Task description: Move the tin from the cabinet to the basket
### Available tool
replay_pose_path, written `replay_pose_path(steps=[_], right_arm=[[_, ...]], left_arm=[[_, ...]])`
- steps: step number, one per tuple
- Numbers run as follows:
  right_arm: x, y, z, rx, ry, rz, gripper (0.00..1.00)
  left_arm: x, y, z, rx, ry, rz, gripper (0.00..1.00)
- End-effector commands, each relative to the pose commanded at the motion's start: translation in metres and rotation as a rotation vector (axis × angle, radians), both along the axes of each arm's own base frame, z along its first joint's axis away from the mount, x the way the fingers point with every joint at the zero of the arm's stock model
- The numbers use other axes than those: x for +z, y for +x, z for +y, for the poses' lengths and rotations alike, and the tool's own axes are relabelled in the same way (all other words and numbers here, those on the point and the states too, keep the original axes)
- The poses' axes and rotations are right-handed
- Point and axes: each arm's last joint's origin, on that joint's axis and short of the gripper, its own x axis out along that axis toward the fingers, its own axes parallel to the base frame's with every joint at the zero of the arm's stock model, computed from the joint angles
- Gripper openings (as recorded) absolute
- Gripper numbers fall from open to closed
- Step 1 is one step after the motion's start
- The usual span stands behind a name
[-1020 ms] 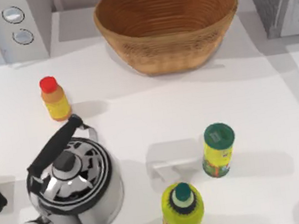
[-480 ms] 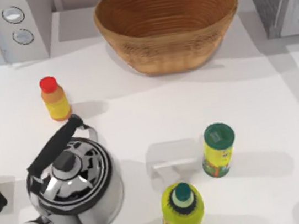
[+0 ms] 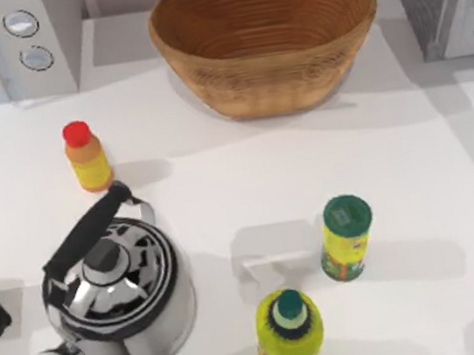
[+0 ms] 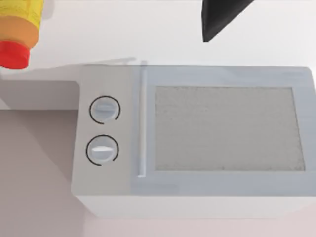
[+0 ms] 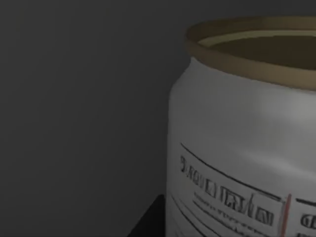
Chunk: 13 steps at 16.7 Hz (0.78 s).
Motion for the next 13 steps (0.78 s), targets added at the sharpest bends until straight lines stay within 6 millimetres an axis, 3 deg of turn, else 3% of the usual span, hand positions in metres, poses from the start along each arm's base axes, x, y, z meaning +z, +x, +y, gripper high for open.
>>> replay_pose_path(steps=[5,13], right_arm=[[0.002,-0.006,0.003,0.002,0.001,0.004,0.0],[0.041,-0.099,0.01,0.001,0.0,0.003,0.0]], left_arm=[[0.0,0.0,0.0,0.0,0.0,0.0,1.0],[0.0,0.0,0.0,0.0,0.0,0.0,1.0]])
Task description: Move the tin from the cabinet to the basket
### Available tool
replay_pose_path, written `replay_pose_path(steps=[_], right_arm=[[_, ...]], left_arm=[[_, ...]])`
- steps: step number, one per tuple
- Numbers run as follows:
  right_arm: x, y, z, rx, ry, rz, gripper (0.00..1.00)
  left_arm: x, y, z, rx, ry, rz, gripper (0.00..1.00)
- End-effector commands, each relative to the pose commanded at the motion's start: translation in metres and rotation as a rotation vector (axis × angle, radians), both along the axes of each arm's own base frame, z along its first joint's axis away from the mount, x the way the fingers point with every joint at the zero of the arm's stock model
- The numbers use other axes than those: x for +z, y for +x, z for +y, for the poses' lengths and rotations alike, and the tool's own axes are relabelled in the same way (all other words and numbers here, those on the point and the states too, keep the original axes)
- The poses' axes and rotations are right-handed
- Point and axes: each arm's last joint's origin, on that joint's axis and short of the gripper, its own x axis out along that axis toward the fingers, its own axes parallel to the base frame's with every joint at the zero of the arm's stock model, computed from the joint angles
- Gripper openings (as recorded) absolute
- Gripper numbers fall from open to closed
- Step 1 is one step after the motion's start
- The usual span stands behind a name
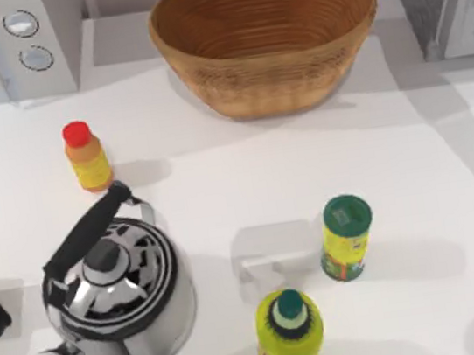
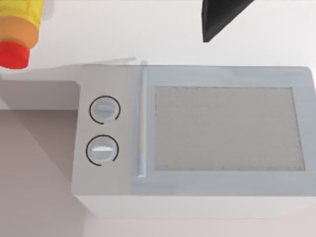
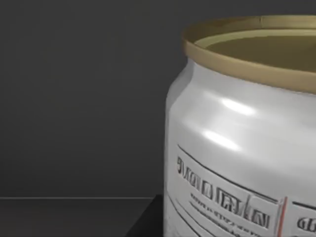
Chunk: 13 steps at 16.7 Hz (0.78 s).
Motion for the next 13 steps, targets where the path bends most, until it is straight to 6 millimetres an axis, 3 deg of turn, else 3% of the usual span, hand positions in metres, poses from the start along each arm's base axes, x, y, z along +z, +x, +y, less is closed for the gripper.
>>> replay_pose_path(steps=[5,7,13], right_arm=[[0.019,-0.073,-0.008,0.001,0.003,-0.009,0.0],[0.019,-0.082,-0.008,0.001,0.001,-0.003,0.0],[0.017,-0.082,-0.011,-0.001,0.004,-0.01,0.0]], left_arm=[[0.0,0.0,0.0,0.0,0.0,0.0,1.0],[0.0,0.0,0.0,0.0,0.0,0.0,1.0],[0.0,0.0,0.0,0.0,0.0,0.0,1.0]])
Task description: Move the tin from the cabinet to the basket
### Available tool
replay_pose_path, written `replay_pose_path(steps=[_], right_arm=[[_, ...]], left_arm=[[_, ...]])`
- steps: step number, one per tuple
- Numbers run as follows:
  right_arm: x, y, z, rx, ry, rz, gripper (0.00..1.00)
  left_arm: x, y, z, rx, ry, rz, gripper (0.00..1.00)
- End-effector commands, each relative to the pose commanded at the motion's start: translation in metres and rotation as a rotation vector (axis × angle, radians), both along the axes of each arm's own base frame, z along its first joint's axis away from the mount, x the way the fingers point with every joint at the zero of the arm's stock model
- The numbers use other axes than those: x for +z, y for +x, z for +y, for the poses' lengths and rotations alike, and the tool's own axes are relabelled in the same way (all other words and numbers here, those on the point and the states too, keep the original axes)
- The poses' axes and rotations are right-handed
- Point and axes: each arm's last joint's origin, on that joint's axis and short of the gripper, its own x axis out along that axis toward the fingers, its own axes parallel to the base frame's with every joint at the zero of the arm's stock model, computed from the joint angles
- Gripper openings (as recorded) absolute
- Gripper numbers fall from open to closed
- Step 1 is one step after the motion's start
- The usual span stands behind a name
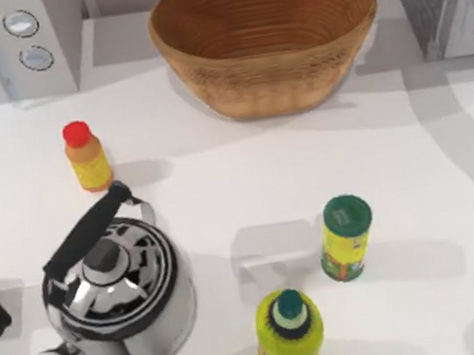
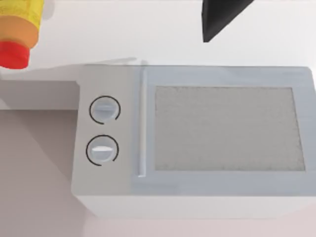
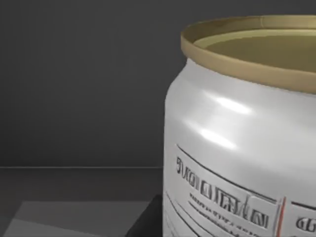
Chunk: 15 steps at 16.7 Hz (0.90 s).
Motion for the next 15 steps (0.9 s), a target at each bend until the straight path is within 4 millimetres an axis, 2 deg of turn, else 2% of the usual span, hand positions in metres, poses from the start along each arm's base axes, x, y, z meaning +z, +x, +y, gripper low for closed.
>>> replay_pose_path(steps=[4,6,8,11,15], right_arm=[[-0.012,-0.021,-0.015,0.0,0.008,-0.034,0.0],[-0.028,-0.037,-0.024,0.001,0.009,-0.041,0.0],[-0.056,-0.053,-0.033,0.002,0.006,-0.035,0.0],[-0.123,-0.067,-0.044,0.002,-0.009,0.021,0.0],[-0.243,-0.079,-0.055,-0.002,-0.022,0.133,0.0]], left_arm=[[0.0,0.0,0.0,0.0,0.0,0.0,1.0],[0.0,0.0,0.0,0.0,0.0,0.0,1.0],[0.0,0.0,0.0,0.0,0.0,0.0,1.0],[0.0,0.0,0.0,0.0,0.0,0.0,1.0],[0.0,0.0,0.0,0.0,0.0,0.0,1.0]])
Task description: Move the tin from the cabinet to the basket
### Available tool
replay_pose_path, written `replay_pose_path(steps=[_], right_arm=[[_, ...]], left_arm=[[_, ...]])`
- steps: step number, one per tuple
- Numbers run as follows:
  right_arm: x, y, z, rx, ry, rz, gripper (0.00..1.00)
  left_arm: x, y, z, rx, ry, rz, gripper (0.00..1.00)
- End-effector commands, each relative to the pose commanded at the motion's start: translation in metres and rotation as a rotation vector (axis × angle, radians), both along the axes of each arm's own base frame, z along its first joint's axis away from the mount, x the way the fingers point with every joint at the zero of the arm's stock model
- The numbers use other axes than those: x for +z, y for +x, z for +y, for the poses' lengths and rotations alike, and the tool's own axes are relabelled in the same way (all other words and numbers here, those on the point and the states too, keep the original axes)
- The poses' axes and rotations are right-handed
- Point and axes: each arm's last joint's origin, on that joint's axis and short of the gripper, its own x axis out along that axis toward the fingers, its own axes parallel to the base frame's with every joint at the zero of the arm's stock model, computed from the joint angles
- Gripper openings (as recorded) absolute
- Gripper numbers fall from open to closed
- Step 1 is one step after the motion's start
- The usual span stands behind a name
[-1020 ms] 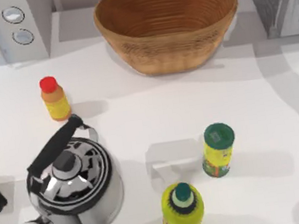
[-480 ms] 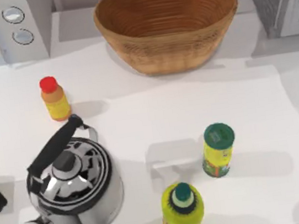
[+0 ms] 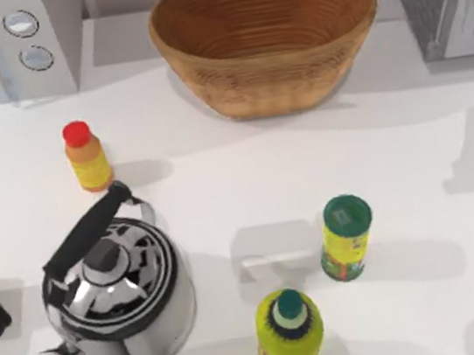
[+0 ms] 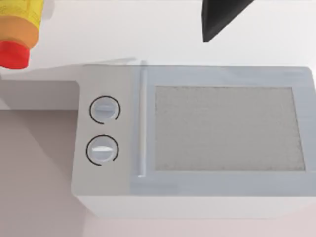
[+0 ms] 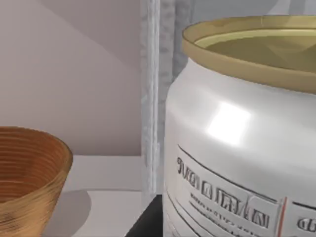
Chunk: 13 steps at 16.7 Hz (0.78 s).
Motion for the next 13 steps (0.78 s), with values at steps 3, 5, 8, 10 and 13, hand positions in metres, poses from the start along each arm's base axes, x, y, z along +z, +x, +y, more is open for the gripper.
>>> replay_pose_path(steps=[3,5,8,10,13], right_arm=[[-0.077,-0.012,-0.007,0.0,0.006,0.014,0.0],[-0.114,-0.018,-0.01,0.004,0.012,-0.016,0.0],[-0.149,-0.021,-0.014,0.01,0.017,-0.083,0.0],[-0.161,-0.021,-0.015,0.01,0.017,-0.111,0.0],[-0.163,-0.021,-0.015,0.01,0.017,-0.117,0.0]], left_arm=[[0.0,0.0,0.0,0.0,0.0,0.0,1.0],[0.0,0.0,0.0,0.0,0.0,0.0,1.0],[0.0,0.0,0.0,0.0,0.0,0.0,1.0],[0.0,0.0,0.0,0.0,0.0,0.0,1.0],[0.0,0.0,0.0,0.0,0.0,0.0,1.0]])
